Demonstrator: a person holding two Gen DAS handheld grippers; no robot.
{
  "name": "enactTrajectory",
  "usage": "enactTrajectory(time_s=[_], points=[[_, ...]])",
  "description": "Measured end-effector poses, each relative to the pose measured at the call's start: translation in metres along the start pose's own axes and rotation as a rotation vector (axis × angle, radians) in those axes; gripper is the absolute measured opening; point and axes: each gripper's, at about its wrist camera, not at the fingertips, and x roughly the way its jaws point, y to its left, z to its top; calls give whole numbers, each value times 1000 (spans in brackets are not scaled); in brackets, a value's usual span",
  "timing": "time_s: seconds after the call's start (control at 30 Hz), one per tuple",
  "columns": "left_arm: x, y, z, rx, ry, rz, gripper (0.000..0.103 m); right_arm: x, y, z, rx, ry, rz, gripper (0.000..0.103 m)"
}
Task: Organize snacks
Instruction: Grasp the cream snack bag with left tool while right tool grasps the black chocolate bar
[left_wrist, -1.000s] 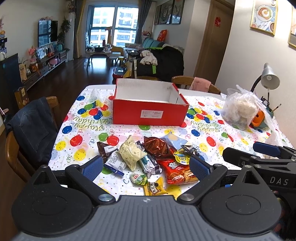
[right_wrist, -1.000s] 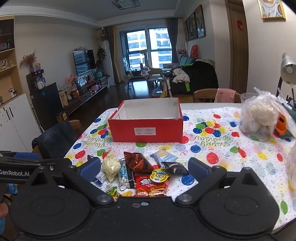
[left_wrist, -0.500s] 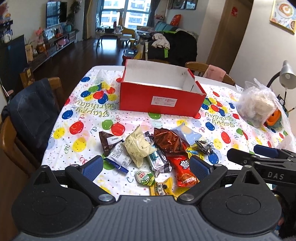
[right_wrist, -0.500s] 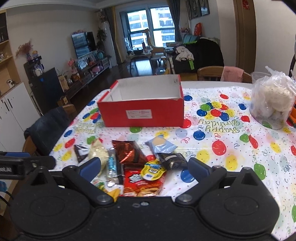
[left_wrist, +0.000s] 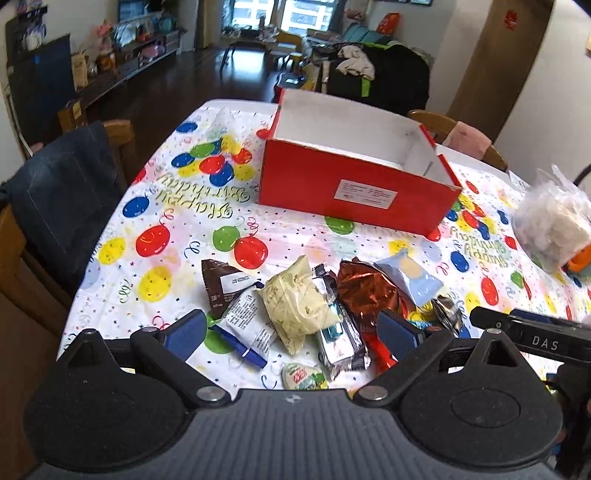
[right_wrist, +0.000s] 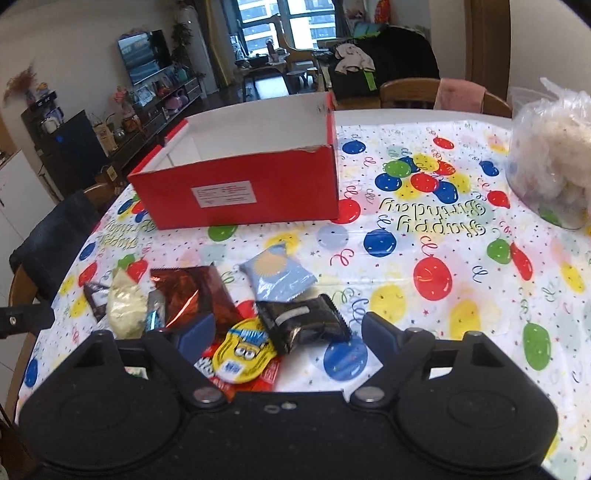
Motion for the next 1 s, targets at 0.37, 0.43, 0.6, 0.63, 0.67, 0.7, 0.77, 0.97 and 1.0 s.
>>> enactTrajectory(time_s=[0.37, 0.43, 0.6, 0.63, 0.67, 0.7, 0.77, 0.97, 1.0], points=[[52, 12, 21, -138, 126, -16, 75, 44, -36, 20, 419, 191, 10, 74], [60, 13, 22, -158, 141, -27, 74, 52, -43, 22, 504, 223, 15, 73], [80, 21, 26, -242, 194, -73, 73, 69, -56, 20, 676, 294, 2, 66], [84, 23, 27, -263, 204, -84, 72, 71, -59, 20, 707, 299, 1, 64], [87, 25, 27, -284, 214, -95, 72, 74, -61, 20, 734, 300, 8, 64], [90, 27, 28, -298, 224, -103, 71, 75, -63, 19, 753, 299, 13, 63], [98, 29, 30, -314, 241, -105, 68, 78, -63, 20, 761, 306, 19, 62], [113, 35, 28, -349, 275, -119, 63, 86, -61, 14, 780, 339, 31, 54], [114, 35, 27, -352, 279, -118, 58, 86, -61, 15, 778, 337, 29, 52]])
